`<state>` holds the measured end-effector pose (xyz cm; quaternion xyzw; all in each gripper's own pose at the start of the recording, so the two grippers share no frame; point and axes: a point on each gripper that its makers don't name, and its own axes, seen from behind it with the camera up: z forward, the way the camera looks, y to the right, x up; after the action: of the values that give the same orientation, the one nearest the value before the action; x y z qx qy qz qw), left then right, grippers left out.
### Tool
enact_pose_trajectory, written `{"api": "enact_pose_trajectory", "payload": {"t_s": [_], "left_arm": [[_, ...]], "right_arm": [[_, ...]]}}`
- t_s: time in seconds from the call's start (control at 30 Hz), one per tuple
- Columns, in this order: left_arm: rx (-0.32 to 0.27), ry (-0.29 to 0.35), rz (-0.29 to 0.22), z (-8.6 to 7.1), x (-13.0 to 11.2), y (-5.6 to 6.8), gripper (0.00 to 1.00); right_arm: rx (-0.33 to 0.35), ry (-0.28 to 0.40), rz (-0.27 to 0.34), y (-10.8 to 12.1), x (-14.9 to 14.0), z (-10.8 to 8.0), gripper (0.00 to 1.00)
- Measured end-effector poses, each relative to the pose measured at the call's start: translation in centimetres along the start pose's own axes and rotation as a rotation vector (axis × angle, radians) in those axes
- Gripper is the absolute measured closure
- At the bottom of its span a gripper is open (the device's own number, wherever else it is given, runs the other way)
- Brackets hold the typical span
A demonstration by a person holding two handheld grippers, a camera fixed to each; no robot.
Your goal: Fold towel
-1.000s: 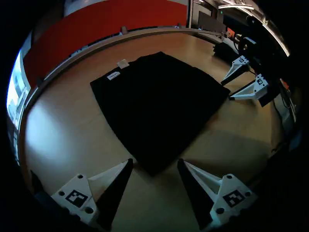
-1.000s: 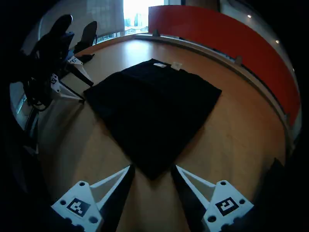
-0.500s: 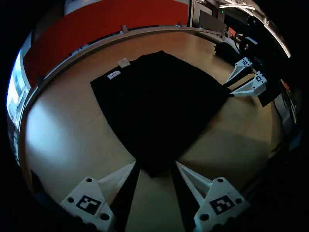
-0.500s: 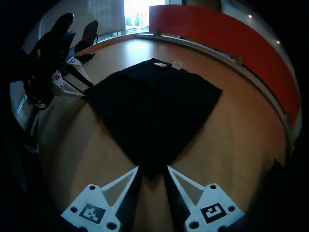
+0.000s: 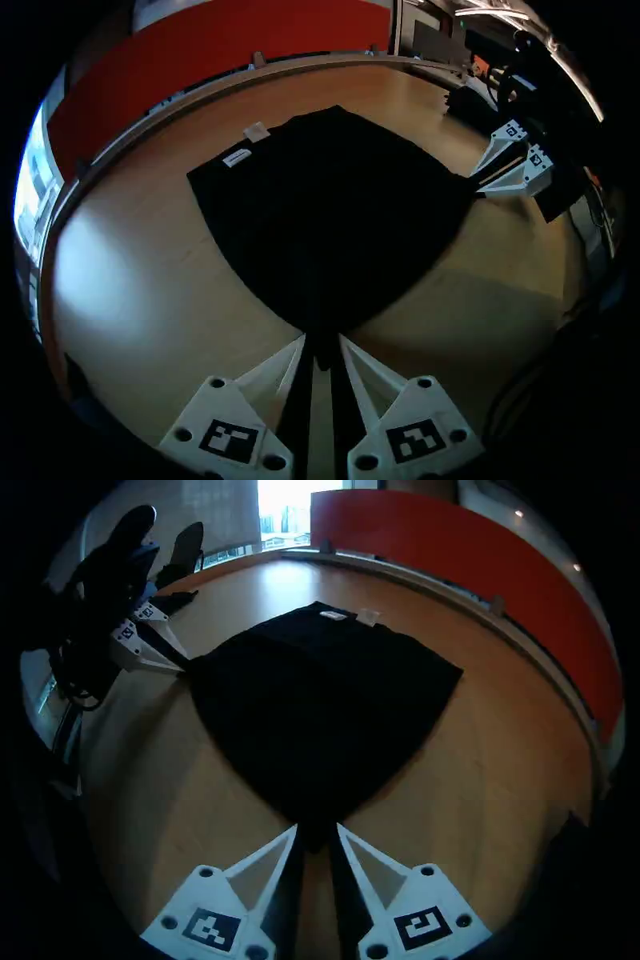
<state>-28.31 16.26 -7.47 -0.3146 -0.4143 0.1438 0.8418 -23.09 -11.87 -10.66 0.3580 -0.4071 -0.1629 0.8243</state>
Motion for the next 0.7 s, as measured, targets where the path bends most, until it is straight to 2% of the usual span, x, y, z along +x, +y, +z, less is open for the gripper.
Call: {"api": "enact_pose_trajectory", "payload": {"t_s": [0.37, 0.7], "left_arm": [[-0.008, -0.009, -0.024, -0.6, 0.3, 0.2, 0.88], [-0.007, 0.016, -0.049, -3.3, 1.9, 0.3, 0.88]], "right_arm": [[-0.005, 0.029, 0.018, 0.1, 1.0, -1.1, 0.81], [-0.023, 0.064, 0.016, 0.2, 2.7, -3.3, 0.81]]}}
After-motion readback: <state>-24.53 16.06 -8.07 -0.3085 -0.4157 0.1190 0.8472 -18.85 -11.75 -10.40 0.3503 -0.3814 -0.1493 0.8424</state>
